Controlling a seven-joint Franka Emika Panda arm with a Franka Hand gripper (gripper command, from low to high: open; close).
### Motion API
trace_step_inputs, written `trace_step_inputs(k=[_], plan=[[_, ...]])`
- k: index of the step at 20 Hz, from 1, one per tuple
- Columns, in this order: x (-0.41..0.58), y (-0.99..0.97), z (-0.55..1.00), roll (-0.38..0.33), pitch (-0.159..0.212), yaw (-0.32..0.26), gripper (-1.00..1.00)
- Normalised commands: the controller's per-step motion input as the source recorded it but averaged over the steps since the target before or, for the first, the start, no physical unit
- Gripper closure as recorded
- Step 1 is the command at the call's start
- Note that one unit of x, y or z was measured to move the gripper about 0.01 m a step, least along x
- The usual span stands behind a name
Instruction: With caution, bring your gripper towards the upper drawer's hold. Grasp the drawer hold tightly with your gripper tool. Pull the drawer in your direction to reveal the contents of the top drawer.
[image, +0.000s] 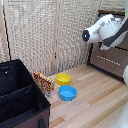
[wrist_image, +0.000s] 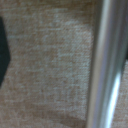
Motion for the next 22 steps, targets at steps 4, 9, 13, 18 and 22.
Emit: trace_step_inputs(k=[4, 9, 13, 18, 22], plan=[[-0.229, -0.13, 0.21, -0.083, -0.032, 0.082, 1.0], [-0.014, -0.21, 0.0, 0.018, 0.0, 0.007, 1.0], [0.014, -0.04, 0.0, 0.021, 0.006, 0.0, 1.0], [0.003, 0.31, 0.02, 0.085, 0.0, 0.0, 1.0], [0.001, 0.61, 0.01, 0.125, 0.0, 0.038, 1.0]])
